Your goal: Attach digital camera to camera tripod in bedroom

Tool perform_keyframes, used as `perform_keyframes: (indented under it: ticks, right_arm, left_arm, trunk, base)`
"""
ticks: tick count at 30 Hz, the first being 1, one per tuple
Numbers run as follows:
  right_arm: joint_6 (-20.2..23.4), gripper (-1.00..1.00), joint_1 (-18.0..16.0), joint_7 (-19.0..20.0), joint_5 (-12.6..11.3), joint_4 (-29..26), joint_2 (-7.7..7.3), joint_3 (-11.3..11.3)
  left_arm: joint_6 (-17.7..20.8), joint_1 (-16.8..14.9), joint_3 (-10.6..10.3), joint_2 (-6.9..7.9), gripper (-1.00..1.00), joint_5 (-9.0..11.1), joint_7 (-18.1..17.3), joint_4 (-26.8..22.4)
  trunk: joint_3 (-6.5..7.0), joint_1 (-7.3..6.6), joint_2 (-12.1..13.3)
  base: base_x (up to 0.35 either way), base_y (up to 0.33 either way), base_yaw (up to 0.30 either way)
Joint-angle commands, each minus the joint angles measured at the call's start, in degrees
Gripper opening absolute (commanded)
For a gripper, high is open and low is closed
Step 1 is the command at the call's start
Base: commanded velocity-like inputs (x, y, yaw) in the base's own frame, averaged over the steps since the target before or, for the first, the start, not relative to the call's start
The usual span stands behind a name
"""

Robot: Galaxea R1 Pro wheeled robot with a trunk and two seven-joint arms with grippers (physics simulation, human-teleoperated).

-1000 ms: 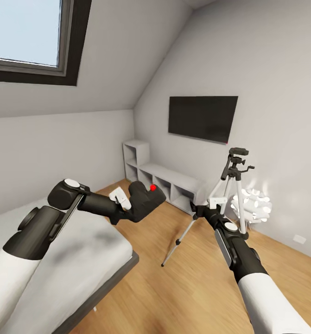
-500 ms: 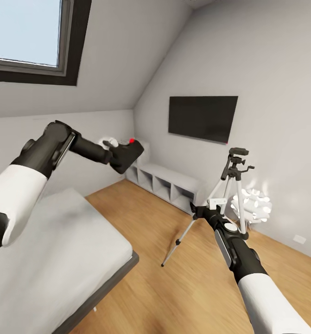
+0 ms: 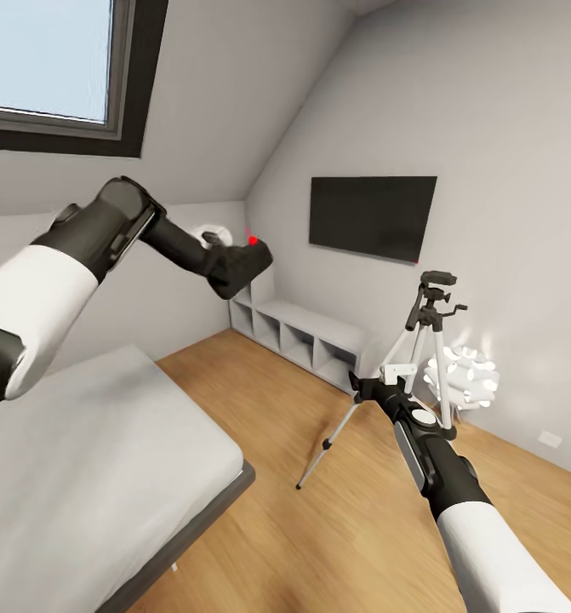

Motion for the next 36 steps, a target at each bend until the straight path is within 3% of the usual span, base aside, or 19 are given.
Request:
perform_keyframes:
  ticks: [1,4,5,10,16,17,21,25,29,36]
  right_arm:
    - [0.3,1.00,0.0,0.4,0.0,-0.1,0.04,-0.2]
    - [0.3,1.00,0.0,0.4,0.0,-0.1,0.04,-0.2]
    - [0.3,1.00,0.0,0.4,0.0,-0.1,0.04,-0.2]
    - [0.3,1.00,0.0,0.4,0.0,-0.1,0.04,-0.2]
    - [0.3,1.00,0.0,0.4,0.0,-0.1,0.04,-0.2]
    - [0.3,1.00,0.0,0.4,0.0,-0.1,0.04,-0.2]
    - [0.3,1.00,0.0,0.4,0.0,-0.1,0.04,-0.2]
    - [0.4,1.00,0.0,0.4,0.1,-0.1,0.04,-0.2]
    - [-0.1,1.00,-1.3,0.6,-0.3,-1.4,-1.26,-0.2]
    - [0.0,1.00,-0.9,1.3,-0.3,-3.7,-1.32,0.5]
  left_arm:
    - [0.3,-0.2,-2.3,-0.20,-1.00,-0.6,-0.8,-0.3]
    - [0.3,-0.3,-8.2,-0.68,-1.00,-0.6,-2.2,-1.6]
    - [0.2,-0.3,-11.2,-0.88,-1.00,-0.6,-3.8,-3.3]
    - [0.2,-0.4,-16.1,-0.74,-1.00,-0.5,-10.3,-11.0]
    - [0.2,-0.4,-16.7,0.25,-1.00,-0.5,-11.4,-12.3]
    - [0.2,-0.4,-16.6,1.56,-1.00,-0.5,-11.6,-12.6]
    - [0.2,-0.4,-16.6,2.34,-1.00,-0.5,-11.7,-13.2]
    - [0.2,-0.4,-16.8,4.06,-1.00,-0.4,-13.7,-18.2]
    - [0.2,0.9,-17.5,2.71,-1.00,1.1,-15.1,-19.5]
    - [-0.7,3.2,-16.5,1.67,-1.00,2.7,-15.2,-18.6]
  trunk:
    - [-0.14,0.04,-0.1]
    - [-0.14,0.04,-0.1]
    - [-0.14,0.04,-0.1]
    - [-0.14,0.04,-0.1]
    - [-0.14,0.04,-0.1]
    - [-0.14,0.04,-0.1]
    - [-0.14,0.04,-0.1]
    - [-0.14,0.04,-0.1]
    - [-0.14,0.04,-0.1]
    - [-0.14,0.04,-0.1]
  base:
    - [0.000,0.000,0.000]
    - [0.000,0.000,0.000]
    - [0.000,0.000,0.000]
    - [0.000,0.000,0.000]
    - [0.000,0.000,0.000]
    - [0.000,0.000,0.000]
    - [0.000,0.000,0.000]
    - [0.000,0.000,0.000]
    - [0.000,0.000,0.000]
    - [0.000,0.000,0.000]
